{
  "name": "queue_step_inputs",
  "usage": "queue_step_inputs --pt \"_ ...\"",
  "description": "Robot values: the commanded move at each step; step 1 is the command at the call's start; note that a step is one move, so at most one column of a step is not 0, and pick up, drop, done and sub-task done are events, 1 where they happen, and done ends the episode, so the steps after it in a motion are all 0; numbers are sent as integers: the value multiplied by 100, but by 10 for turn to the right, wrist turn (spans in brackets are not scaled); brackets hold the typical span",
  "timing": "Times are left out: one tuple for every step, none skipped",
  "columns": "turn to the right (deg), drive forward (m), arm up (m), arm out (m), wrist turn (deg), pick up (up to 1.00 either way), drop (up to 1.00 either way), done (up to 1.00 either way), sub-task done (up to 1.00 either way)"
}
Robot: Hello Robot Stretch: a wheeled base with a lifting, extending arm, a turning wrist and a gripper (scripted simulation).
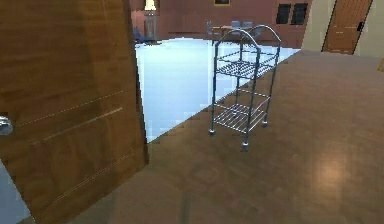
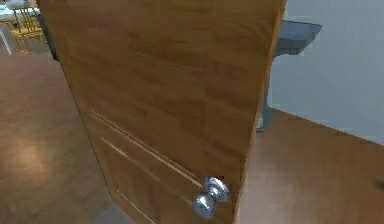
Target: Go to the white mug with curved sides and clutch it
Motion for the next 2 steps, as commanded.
queue_step_inputs --pt "0 100 0 0 0 0 0 0 0" --pt "30 0 0 0 0 0 0 0 0"
